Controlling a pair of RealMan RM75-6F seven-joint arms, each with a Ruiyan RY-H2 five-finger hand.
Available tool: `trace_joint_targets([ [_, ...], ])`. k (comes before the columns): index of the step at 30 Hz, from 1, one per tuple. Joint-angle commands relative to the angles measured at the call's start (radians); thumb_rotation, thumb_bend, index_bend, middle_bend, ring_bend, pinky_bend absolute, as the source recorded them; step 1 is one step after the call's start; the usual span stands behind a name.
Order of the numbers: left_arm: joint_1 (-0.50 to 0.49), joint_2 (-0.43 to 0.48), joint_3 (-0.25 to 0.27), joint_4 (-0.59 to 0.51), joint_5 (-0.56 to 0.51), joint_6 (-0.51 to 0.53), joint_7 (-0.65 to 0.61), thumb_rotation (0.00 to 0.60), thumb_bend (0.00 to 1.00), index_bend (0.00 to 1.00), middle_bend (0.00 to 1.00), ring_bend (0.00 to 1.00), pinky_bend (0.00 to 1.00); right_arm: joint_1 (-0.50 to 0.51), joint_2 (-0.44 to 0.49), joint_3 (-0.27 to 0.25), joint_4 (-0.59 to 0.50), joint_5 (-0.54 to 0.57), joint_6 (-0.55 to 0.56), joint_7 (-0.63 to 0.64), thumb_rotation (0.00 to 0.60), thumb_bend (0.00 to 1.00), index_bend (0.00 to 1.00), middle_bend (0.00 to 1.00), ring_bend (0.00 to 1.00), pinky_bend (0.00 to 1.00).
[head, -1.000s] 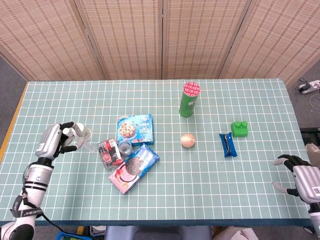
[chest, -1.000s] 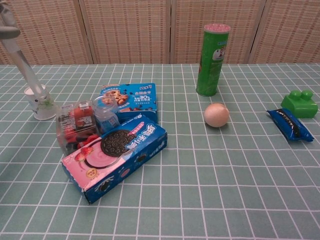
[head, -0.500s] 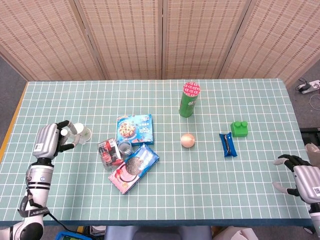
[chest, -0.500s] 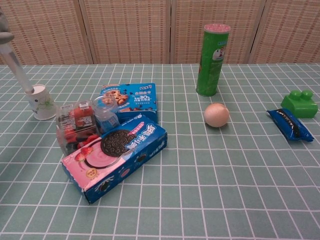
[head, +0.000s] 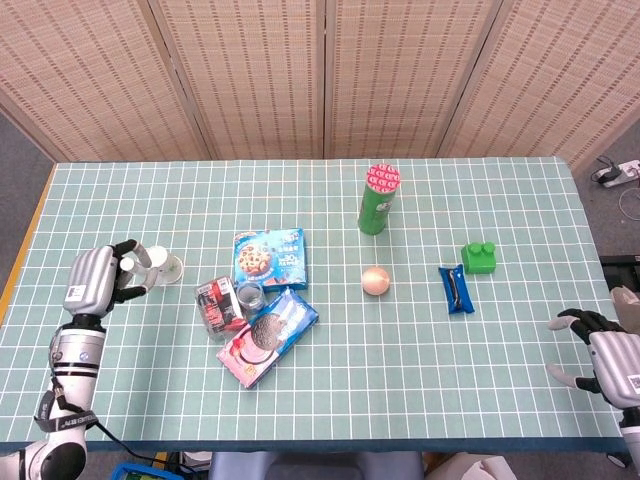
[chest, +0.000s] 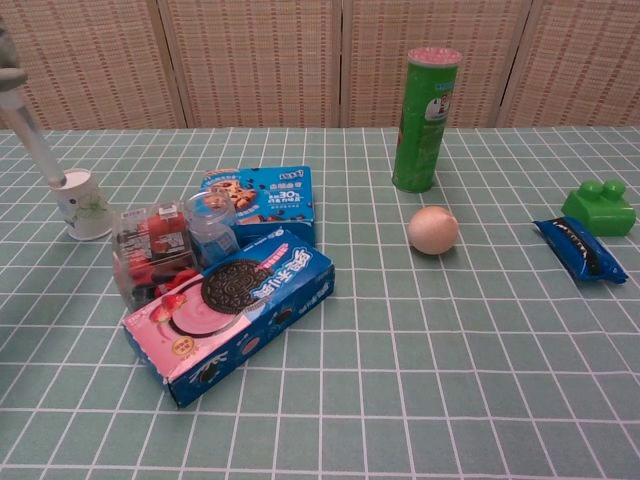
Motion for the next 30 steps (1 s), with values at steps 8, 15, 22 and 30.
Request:
trace_joint_targets([
  [8,0.022,0.054,-0.043,-0.059,-0.058,-0.141,-0.221,0.600,0.47,0.73,1.00,1.00,1.00,-0.001,0.001,-0.001,0.000,-0.004,0.003,0.002,0.600,0.13,0.38,0.29,0.23,0.34],
  [15,0.065,0.151,-0.087,-0.059,0.002,-0.287,-0.520,0.600,0.47,0.73,1.00,1.00,1.00,-0.002,0.002,0.000,0.000,-0.003,0.004,0.004,0.600,0.13,0.38,0.29,0.23,0.34],
  [22,0.040,0.054,-0.033,0.028,0.026,-0.129,-0.273,0.600,0.47,0.73,1.00,1.00,1.00,-0.001,0.001,0.000,0.000,0.000,0.000,0.000,0.600,0.13,0.38,0.29,0.23,0.34],
  [30,0.009,-0.077,0.001,0.117,0.047,0.048,0.024,0.600,0.47,0.74,1.00,1.00,1.00,-0.003,0.004,0.000,0.000,-0.003,0.005,0.008,0.600,0.13,0.38,0.29,0.23,0.34],
])
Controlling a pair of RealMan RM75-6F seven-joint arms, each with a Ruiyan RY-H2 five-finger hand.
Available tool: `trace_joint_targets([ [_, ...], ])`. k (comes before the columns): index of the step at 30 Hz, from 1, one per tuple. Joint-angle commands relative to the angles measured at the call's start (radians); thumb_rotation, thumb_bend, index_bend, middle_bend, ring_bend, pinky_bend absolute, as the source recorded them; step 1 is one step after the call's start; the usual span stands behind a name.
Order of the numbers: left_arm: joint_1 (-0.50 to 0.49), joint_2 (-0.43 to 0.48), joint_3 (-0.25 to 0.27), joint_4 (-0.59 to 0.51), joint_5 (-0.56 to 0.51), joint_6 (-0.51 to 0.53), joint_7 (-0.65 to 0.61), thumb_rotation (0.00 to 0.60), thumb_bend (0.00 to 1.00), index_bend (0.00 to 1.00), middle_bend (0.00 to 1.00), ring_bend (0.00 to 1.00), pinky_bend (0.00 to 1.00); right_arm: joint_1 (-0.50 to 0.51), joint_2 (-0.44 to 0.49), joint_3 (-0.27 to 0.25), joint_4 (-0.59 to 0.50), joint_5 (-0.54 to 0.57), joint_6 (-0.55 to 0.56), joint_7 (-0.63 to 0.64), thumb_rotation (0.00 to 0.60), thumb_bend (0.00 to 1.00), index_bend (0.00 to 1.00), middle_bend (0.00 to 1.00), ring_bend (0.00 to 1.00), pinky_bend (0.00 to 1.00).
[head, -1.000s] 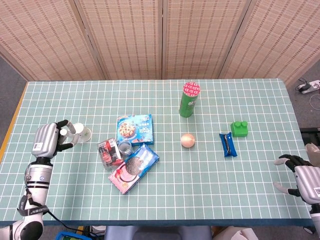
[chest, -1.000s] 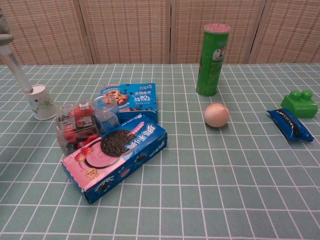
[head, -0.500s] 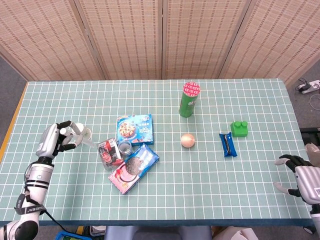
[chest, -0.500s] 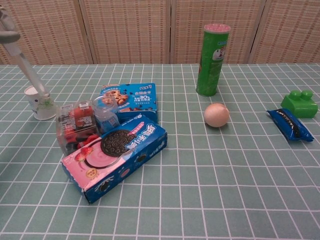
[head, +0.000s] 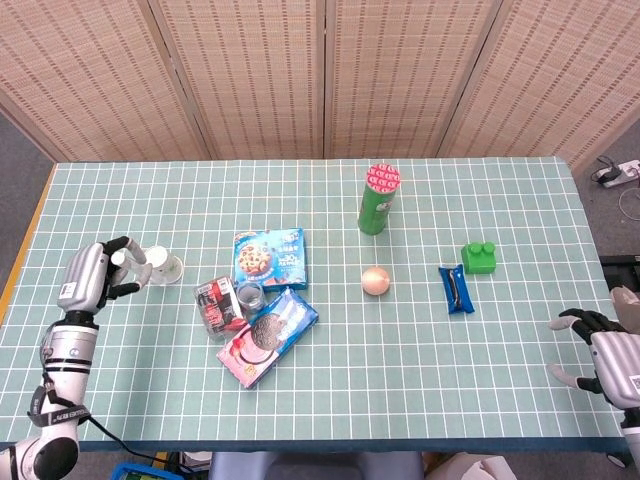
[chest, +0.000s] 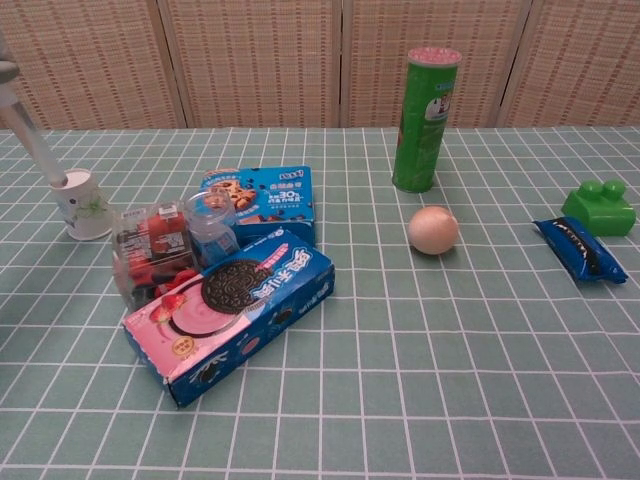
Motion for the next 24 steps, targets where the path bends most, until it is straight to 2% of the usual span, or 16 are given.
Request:
trace_joint_targets([
  [1,-0.019,-0.087,0.024,0.052,0.012,0.101,0.143,0.600,0.47,0.74,1.00,1.00,1.00,0.000,0.001,0.000,0.000,-0.001,0.000,0.002,0.600,0.13,0.38,0.29,0.23,0.34],
  [6,-0.002,-0.017,-0.005,-0.037,-0.042,-0.028,-0.029,0.600,0.47,0.74,1.00,1.00,1.00,-0.001,0.002,-0.001,0.000,-0.004,0.001,0.004,0.600,0.13,0.38,0.29,0.23,0.34],
  [9,0.012,0.048,-0.024,-0.092,-0.057,-0.138,-0.180,0.600,0.47,0.74,1.00,1.00,1.00,-0.002,0.002,-0.001,0.000,-0.005,0.004,0.005,0.600,0.13,0.38,0.29,0.23,0.34],
  [12,0.026,0.111,-0.043,-0.122,-0.047,-0.243,-0.334,0.600,0.47,0.74,1.00,1.00,1.00,-0.002,0.003,-0.001,-0.001,-0.004,0.003,0.003,0.600,0.13,0.38,0.29,0.23,0.34],
  [15,0.034,0.150,-0.046,-0.120,-0.012,-0.298,-0.415,0.600,0.47,0.74,1.00,1.00,1.00,-0.001,0.002,-0.001,0.000,-0.003,0.000,0.003,0.600,0.13,0.38,0.29,0.23,0.34],
  [19,0.032,0.139,-0.025,-0.088,0.018,-0.262,-0.367,0.600,0.47,0.74,1.00,1.00,1.00,0.001,0.001,-0.001,-0.001,-0.001,-0.003,0.001,0.600,0.13,0.38,0.29,0.23,0.34],
  [24,0.011,0.046,0.009,-0.020,0.009,-0.118,-0.155,0.600,0.47,0.74,1.00,1.00,1.00,0.000,0.003,-0.001,-0.001,-0.001,-0.002,0.005,0.600,0.13,0.38,0.29,0.23,0.34],
])
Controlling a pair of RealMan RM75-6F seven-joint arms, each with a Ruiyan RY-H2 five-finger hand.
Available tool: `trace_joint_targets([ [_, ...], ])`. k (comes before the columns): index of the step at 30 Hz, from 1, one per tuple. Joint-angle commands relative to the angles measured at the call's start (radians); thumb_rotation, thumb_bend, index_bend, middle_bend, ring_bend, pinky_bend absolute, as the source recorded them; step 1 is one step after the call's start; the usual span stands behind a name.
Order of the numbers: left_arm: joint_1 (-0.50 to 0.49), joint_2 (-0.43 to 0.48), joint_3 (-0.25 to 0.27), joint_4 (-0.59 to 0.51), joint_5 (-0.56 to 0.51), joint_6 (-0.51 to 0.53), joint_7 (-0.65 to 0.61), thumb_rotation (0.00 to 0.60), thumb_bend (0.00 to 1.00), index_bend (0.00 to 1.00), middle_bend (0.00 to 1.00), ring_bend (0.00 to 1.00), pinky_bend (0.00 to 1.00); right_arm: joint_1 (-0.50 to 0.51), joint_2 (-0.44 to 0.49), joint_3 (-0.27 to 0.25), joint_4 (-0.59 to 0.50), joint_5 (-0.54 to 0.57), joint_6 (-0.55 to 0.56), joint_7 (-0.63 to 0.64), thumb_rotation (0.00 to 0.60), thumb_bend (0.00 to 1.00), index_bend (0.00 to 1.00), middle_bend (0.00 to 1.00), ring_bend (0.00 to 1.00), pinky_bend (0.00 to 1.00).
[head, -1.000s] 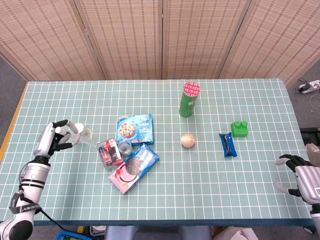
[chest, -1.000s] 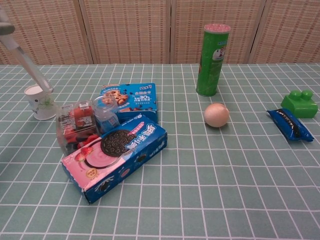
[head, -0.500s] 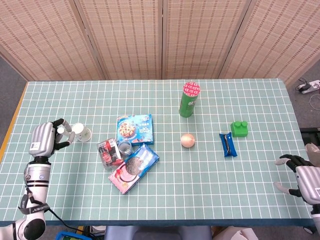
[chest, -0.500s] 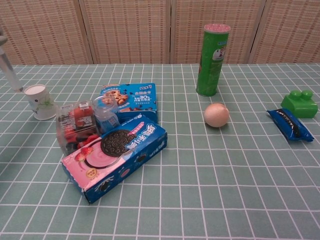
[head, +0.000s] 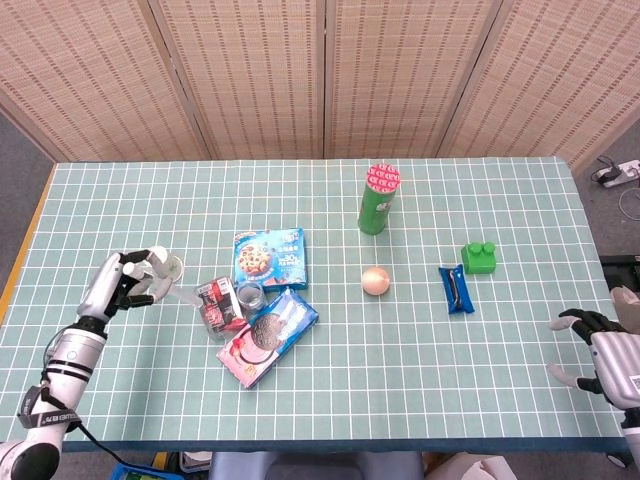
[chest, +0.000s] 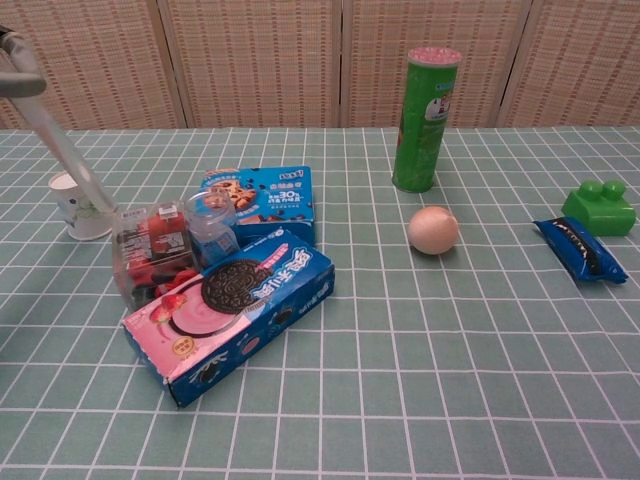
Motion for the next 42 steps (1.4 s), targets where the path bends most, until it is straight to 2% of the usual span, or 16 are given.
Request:
trace_joint_targets([
  [1,-0.015,-0.083,0.034,0.068,0.010,0.158,0.252,0.600,0.47,0.74,1.00,1.00,1.00,-0.001,0.001,0.000,0.001,0.000,0.002,0.002,0.600,0.13,0.38,0.29,0.23,0.34],
  [5,-0.027,-0.142,0.049,0.114,0.025,0.248,0.382,0.600,0.47,0.74,1.00,1.00,1.00,-0.001,0.002,0.000,0.001,-0.001,0.003,0.005,0.600,0.13,0.38,0.29,0.23,0.34],
  [9,-0.032,-0.179,0.056,0.136,0.038,0.297,0.450,0.600,0.47,0.74,1.00,1.00,1.00,-0.002,0.002,0.000,0.001,-0.003,0.004,0.006,0.600,0.13,0.38,0.29,0.23,0.34],
  [12,-0.029,-0.170,0.053,0.104,0.023,0.267,0.414,0.600,0.47,0.74,1.00,1.00,1.00,-0.002,0.003,0.000,0.002,-0.003,0.006,0.007,0.600,0.13,0.38,0.29,0.23,0.34],
  [15,-0.022,-0.131,0.041,0.046,0.012,0.200,0.312,0.600,0.47,0.74,1.00,1.00,1.00,-0.003,0.004,-0.001,0.001,-0.005,0.007,0.008,0.600,0.13,0.38,0.29,0.23,0.34],
  [20,-0.021,-0.097,0.044,-0.010,0.057,0.161,0.253,0.600,0.47,0.74,1.00,1.00,1.00,-0.007,0.006,-0.003,-0.002,-0.016,0.016,0.010,0.600,0.13,0.38,0.29,0.23,0.34],
  [30,-0.058,-0.135,0.062,-0.093,0.108,0.193,0.375,0.600,0.47,0.74,1.00,1.00,1.00,-0.009,0.012,-0.009,0.003,-0.034,0.023,0.032,0.600,0.13,0.38,0.30,0.23,0.34],
  [42,-0.145,-0.197,0.035,-0.132,0.047,0.194,0.516,0.600,0.47,0.74,1.00,1.00,1.00,-0.012,0.018,-0.012,0.007,-0.049,0.034,0.056,0.600,0.13,0.38,0.30,0.23,0.34],
])
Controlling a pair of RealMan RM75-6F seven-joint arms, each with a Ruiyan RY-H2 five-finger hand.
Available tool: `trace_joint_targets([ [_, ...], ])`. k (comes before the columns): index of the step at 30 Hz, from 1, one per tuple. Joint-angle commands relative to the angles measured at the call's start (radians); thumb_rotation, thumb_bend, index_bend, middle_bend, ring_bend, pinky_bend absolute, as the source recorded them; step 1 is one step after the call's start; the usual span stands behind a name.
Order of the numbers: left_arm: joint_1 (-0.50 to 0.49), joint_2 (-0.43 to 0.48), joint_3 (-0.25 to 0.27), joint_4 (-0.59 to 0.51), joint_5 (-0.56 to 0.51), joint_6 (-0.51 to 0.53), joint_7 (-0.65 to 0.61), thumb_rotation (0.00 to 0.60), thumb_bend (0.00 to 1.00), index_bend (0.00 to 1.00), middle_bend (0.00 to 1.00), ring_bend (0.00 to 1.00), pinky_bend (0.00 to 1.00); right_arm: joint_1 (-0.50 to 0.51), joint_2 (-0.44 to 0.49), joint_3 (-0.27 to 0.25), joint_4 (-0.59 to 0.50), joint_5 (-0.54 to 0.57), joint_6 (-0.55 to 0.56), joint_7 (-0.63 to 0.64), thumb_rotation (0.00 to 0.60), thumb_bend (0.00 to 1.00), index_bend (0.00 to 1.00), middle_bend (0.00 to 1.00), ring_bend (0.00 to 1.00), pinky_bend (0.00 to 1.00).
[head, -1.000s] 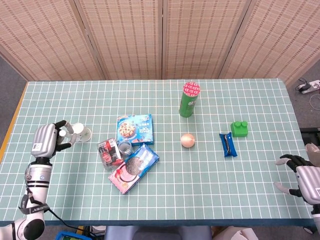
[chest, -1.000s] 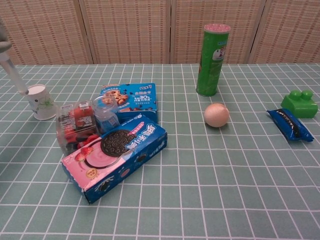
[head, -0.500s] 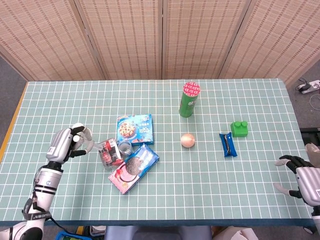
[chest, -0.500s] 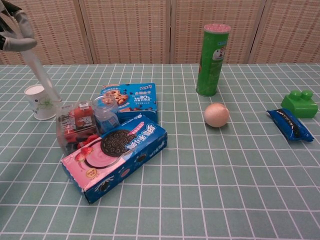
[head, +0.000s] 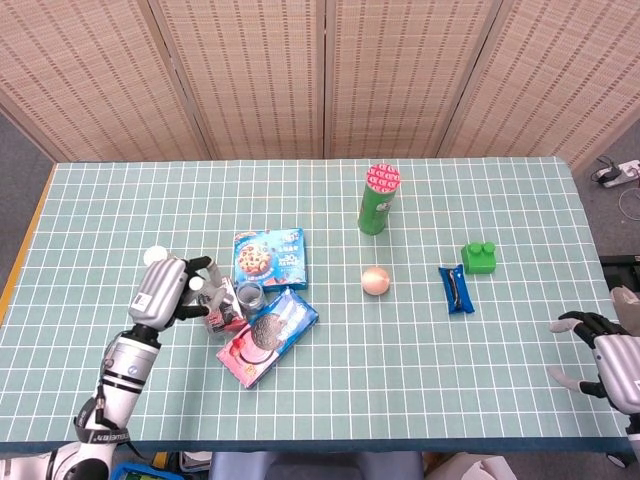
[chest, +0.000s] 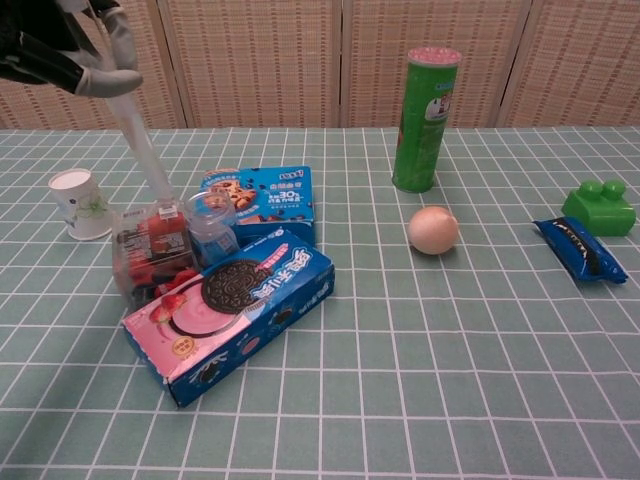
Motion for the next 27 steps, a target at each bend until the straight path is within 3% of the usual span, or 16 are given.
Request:
trace_joint_targets([
  [1,-0.026,-0.019,-0.012,-0.001,-0.026,-0.004,0.029,0.600,0.47,0.74,1.00,1.00,1.00,0.000,0.001,0.000,0.001,-0.001,0.000,0.002,0.600,0.13,0.38,0.30,0.23,0.34],
  [13,-0.085,-0.063,-0.032,0.064,-0.120,-0.014,0.066,0.600,0.47,0.74,1.00,1.00,1.00,0.005,0.003,0.002,0.004,0.006,-0.009,0.012,0.600,0.13,0.38,0.30,0.23,0.34],
  [27,-0.089,-0.077,-0.010,0.113,-0.128,-0.030,0.024,0.600,0.47,0.74,1.00,1.00,1.00,0.005,0.005,0.002,0.004,0.007,-0.009,0.015,0.600,0.13,0.38,0.30,0.23,0.34],
])
